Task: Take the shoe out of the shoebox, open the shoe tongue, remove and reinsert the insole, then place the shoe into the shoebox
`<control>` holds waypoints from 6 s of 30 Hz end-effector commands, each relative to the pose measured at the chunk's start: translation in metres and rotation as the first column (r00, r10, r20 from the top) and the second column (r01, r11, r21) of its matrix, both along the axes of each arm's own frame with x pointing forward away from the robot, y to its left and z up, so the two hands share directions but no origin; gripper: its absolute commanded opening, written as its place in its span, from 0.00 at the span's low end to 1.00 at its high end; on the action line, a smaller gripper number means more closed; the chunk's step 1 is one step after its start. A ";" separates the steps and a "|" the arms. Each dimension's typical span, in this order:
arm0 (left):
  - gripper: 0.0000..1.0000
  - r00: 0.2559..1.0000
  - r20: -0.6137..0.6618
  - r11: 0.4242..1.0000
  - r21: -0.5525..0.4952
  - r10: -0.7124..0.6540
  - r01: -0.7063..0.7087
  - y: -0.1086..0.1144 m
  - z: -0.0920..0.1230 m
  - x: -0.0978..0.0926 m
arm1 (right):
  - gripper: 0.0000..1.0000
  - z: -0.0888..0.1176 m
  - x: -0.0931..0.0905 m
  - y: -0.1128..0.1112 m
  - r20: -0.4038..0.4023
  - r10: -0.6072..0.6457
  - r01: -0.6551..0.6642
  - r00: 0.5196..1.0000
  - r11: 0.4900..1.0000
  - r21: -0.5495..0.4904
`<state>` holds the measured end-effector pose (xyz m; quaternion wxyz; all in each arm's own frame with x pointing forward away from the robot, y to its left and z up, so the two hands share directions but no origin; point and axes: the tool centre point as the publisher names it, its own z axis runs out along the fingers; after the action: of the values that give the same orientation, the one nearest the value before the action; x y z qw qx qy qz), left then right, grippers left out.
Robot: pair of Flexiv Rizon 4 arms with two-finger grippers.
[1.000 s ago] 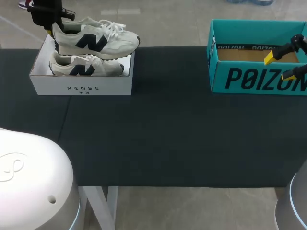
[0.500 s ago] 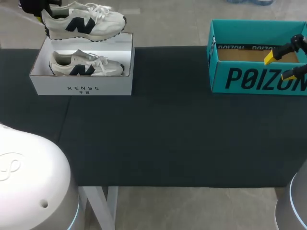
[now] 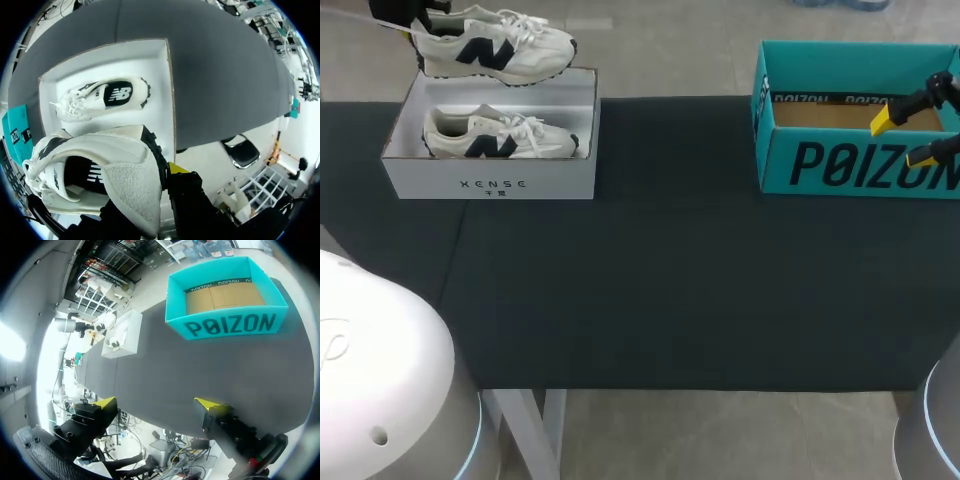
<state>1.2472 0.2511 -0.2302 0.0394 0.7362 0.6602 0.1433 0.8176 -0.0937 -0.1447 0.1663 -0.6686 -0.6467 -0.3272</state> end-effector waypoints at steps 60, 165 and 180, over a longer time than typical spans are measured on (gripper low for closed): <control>1.00 0.975 -0.192 0.994 -0.001 0.109 -0.112 0.000 -0.097 0.010 | 1.00 0.000 -0.001 0.000 -0.001 -0.003 0.003 1.000 1.000 -0.003; 1.00 -0.876 -0.438 -0.979 0.124 -0.201 0.163 -0.052 0.053 -0.155 | 1.00 0.000 -0.001 0.000 -0.001 -0.003 0.003 1.000 1.000 -0.003; 1.00 -0.910 -0.400 -0.991 -0.022 -0.111 0.130 -0.043 -0.004 -0.143 | 1.00 0.000 -0.001 0.000 -0.001 -0.003 0.003 1.000 1.000 -0.003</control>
<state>1.0932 0.2043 -0.2271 -0.0363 0.6996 -0.7078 0.0912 0.8175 -0.0937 -0.1447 0.1663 -0.6686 -0.6468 -0.3272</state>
